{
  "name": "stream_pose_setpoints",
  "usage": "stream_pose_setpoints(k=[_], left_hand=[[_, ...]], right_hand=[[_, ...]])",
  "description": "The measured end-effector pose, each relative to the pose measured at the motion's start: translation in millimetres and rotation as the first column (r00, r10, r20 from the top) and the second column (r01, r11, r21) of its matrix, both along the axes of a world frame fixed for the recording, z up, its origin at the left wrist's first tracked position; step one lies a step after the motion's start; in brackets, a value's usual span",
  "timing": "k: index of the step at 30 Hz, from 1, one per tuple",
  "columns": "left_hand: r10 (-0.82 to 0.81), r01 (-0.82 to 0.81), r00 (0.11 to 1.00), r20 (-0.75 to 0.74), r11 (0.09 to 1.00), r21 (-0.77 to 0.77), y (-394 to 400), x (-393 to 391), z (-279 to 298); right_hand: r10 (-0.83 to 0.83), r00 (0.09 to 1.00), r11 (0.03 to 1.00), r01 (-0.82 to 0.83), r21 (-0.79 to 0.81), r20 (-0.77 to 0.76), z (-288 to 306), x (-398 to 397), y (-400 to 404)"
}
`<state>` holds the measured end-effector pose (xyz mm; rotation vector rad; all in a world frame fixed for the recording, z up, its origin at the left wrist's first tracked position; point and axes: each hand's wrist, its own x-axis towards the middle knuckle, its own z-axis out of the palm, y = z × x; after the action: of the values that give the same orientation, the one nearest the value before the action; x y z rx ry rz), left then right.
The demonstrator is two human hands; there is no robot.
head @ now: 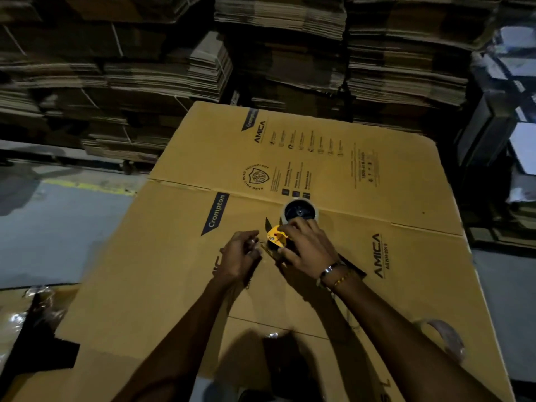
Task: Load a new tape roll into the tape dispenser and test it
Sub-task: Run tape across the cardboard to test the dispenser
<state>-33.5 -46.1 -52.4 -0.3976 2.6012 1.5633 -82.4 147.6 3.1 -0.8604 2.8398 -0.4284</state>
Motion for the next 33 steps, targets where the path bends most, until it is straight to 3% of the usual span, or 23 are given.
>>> stream_pose_setpoints(k=[3, 7, 15, 23, 29, 33], left_hand=[[-0.150, 0.142, 0.985, -0.086, 0.986, -0.089, -2, -11, -1], [-0.284, 0.266, 0.955, -0.081, 0.946, -0.188, -11, -21, -7], [-0.343, 0.325, 0.936, -0.074, 0.927, -0.185, -28, -28, -7], [-0.352, 0.309, 0.930, -0.105, 0.904, -0.295, -35, -29, -8], [-0.380, 0.311, 0.911, -0.161, 0.888, -0.338, -35, -28, -12], [-0.472, 0.412, 0.868, -0.156, 0.858, -0.307, -43, -26, -13]], right_hand=[[0.026, 0.998, 0.995, -0.032, 0.099, 0.056, -6, -5, -16], [0.036, 0.996, 0.985, -0.049, 0.164, 0.078, -12, -6, -23], [0.027, 0.998, 0.975, -0.039, 0.221, 0.055, -9, -10, -30], [0.151, 0.981, 0.973, -0.125, 0.195, -0.125, -7, -10, -59], [0.159, 0.983, 0.944, -0.125, 0.306, -0.088, -9, -16, -71], [0.210, 0.976, 0.929, -0.180, 0.323, -0.059, -8, -15, -68]])
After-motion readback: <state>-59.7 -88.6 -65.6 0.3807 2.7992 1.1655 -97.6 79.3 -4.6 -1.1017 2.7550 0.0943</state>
